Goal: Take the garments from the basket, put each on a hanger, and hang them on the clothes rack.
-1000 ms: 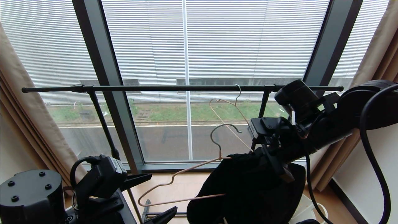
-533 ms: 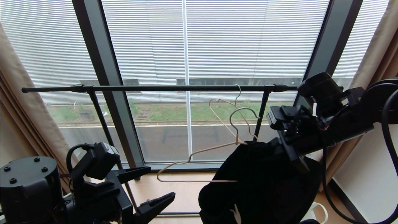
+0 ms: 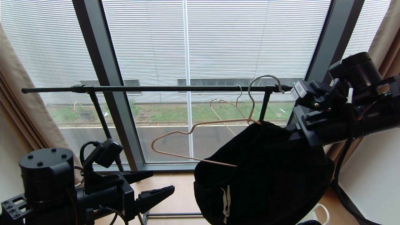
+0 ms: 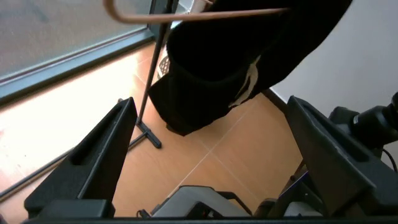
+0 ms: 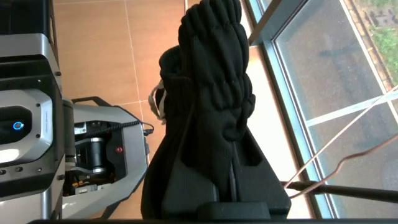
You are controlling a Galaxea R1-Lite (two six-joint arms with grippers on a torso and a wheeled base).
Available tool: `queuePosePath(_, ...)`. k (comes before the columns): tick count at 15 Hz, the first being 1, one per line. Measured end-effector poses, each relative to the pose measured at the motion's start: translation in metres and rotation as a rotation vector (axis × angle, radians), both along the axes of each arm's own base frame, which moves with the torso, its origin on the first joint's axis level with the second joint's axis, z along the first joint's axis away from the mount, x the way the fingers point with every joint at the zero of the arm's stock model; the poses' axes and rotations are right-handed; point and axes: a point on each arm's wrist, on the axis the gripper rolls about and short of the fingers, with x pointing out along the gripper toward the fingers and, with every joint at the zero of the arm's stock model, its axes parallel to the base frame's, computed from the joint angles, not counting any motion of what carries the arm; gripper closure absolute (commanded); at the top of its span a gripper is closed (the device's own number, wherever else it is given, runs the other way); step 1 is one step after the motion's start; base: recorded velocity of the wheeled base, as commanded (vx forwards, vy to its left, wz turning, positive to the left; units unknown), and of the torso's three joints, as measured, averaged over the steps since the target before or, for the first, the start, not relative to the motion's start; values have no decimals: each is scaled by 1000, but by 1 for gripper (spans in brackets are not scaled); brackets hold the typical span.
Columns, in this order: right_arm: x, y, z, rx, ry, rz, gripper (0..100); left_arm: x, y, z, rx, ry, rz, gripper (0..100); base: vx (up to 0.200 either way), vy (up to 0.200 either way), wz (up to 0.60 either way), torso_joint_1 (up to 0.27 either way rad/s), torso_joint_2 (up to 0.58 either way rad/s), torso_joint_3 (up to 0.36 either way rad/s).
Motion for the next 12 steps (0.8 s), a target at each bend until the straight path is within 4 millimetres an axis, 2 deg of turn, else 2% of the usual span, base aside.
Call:
queuePosePath(4, -10, 2, 6, 33, -9, 40, 100, 6, -3, -8, 0, 13, 1, 0, 0, 0, 0, 0, 0, 0)
queuePosePath(12, -25, 20, 11, 44, -22, 128, 100, 4, -11, -18, 19, 52, -33, 0, 0, 0, 0, 0, 0, 0)
